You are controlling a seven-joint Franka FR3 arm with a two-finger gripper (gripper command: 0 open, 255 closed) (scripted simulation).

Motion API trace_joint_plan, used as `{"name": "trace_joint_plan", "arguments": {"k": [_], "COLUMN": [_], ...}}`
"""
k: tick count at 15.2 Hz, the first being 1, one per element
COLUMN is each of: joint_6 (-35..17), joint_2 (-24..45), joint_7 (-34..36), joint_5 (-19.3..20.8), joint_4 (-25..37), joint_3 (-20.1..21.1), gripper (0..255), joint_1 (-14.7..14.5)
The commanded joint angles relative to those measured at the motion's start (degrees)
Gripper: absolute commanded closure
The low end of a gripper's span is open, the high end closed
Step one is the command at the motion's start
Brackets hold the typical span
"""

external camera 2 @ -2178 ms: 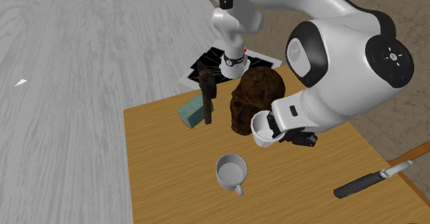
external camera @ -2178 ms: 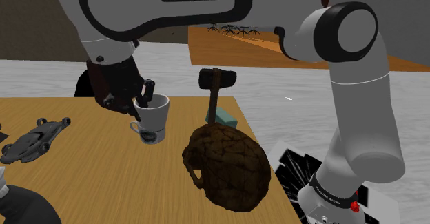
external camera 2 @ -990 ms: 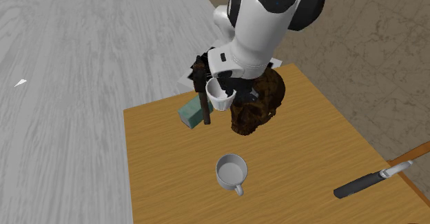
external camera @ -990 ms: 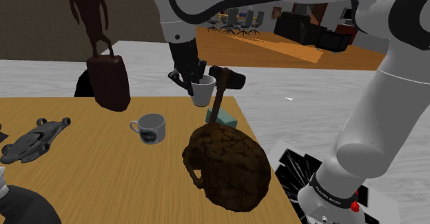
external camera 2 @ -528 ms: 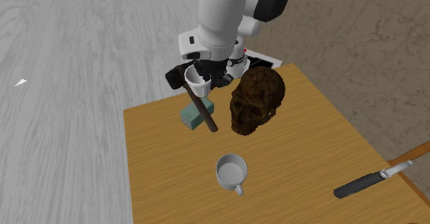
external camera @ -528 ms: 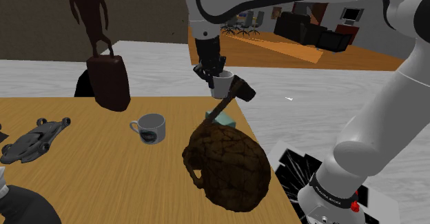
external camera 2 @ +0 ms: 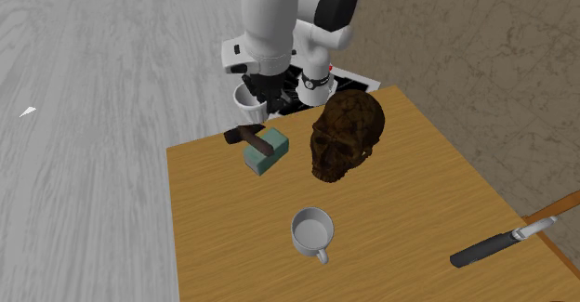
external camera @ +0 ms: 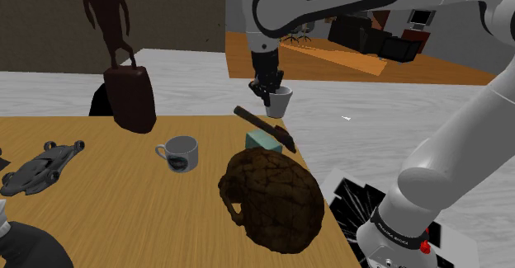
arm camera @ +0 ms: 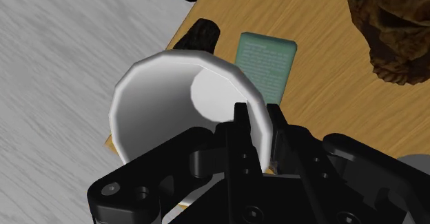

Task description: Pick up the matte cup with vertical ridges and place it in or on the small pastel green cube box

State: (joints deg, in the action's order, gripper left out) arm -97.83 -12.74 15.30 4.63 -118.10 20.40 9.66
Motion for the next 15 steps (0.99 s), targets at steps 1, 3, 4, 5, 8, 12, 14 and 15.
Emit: {"name": "trace_joint_plan", "arguments": {"k": [1,3,4,5,8,12,14,15], "joint_6": [-1.6,-3.1,-3.9,-4.7,-6.9,-10.1,-10.1,-10.1], "joint_2": [0.1,0.4,0.5,0.6,1.2,2.1,2.1,2.1], "joint_7": [0.2,0.5,0.6,0.7,1.1,1.8,1.8,1.8], "joint_5": [0.1,0.1,0.2,0.2,0.4,0.7,0.7,0.7], "joint_4": [-1.5,-2.8,-3.4,-4.1,-5.9,-8.3,-8.3,-8.3], "joint_3": [0.1,0.1,0.2,0.2,0.3,0.5,0.5,0.5], "gripper": [255,255,255,255,255,255,255,255], "joint_1": [0.0,0.0,-0.1,-0.1,-0.1,-0.1,-0.1,-0.1]}}
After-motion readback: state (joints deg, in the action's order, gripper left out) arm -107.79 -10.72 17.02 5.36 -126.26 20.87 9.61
